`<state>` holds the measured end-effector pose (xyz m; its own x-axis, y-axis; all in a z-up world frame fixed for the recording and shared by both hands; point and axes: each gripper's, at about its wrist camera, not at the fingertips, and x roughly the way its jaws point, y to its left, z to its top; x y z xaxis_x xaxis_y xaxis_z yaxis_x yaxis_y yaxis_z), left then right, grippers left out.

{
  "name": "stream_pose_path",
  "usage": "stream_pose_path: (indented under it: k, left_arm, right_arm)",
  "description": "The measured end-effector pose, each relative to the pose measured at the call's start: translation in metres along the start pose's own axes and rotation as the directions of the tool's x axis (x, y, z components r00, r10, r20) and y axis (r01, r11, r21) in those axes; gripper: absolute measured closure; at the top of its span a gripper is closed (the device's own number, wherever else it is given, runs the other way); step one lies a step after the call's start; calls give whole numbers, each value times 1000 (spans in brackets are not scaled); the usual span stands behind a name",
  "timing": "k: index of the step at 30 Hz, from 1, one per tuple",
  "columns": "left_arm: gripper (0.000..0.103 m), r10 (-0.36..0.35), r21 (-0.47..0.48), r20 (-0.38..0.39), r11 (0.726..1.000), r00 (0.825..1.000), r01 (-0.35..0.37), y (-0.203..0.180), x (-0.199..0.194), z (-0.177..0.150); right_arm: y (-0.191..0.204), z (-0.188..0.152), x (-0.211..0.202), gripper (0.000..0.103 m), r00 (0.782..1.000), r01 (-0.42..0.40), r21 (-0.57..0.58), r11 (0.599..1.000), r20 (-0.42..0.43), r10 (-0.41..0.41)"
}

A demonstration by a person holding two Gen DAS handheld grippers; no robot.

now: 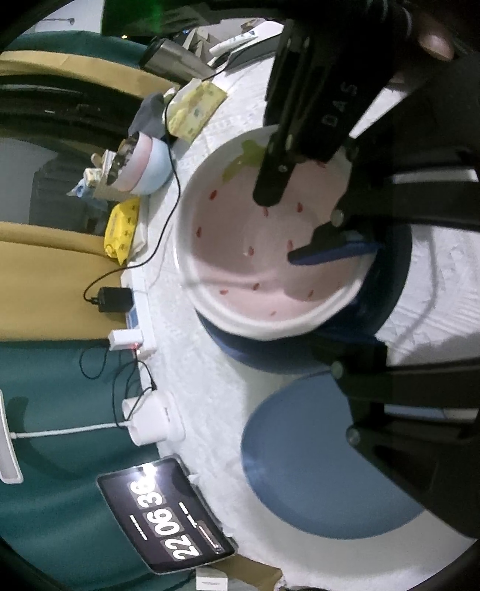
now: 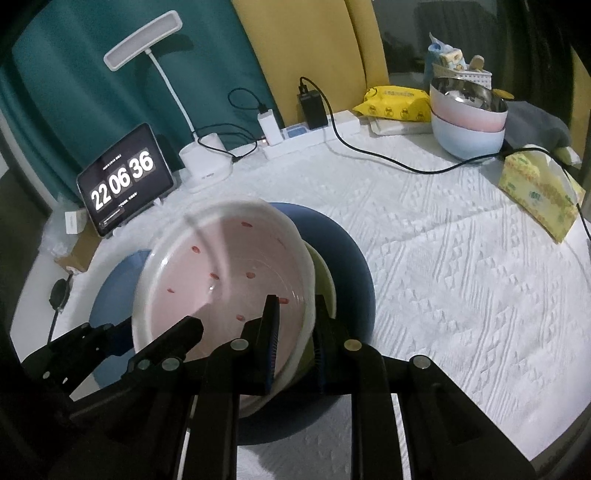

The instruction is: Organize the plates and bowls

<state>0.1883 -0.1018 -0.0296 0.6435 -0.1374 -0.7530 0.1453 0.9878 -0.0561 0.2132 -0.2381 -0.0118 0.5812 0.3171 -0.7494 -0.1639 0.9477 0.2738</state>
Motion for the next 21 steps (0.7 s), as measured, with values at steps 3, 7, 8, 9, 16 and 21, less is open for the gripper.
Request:
stream_pose_path:
  k: [3, 7, 8, 9, 16, 21]
  left_arm:
    - [67, 4, -3, -3, 1000, 1000, -4, 1, 1, 0]
    - [62, -3, -2, 4, 1000, 1000, 3, 4, -1, 1]
    - [61, -4, 1, 9, 1000, 1000, 4, 4, -2, 1]
    - [61, -4, 1, 12, 1000, 1000, 4, 4, -3, 1]
    - [61, -11, -1, 25, 1000, 1000, 11, 5, -8, 0]
    - [61, -17, -12, 28, 1000, 999, 17, 8, -10, 1]
  right_arm:
    - [-1, 1, 1, 82, 1000, -4, -2, 1000, 1, 4]
    - [-1, 1, 1, 80, 1000, -8, -7, 1000, 2, 8]
    - [-2, 1, 1, 79, 1000, -12, -9, 1000, 3, 12]
    - [-1, 1, 1, 78, 1000, -12, -11, 1000, 4, 12]
    - [-1, 0, 0, 74, 1000, -19, -11, 1000, 16, 20]
    - [1, 2, 0, 72, 1000, -7, -14, 1000, 17, 7]
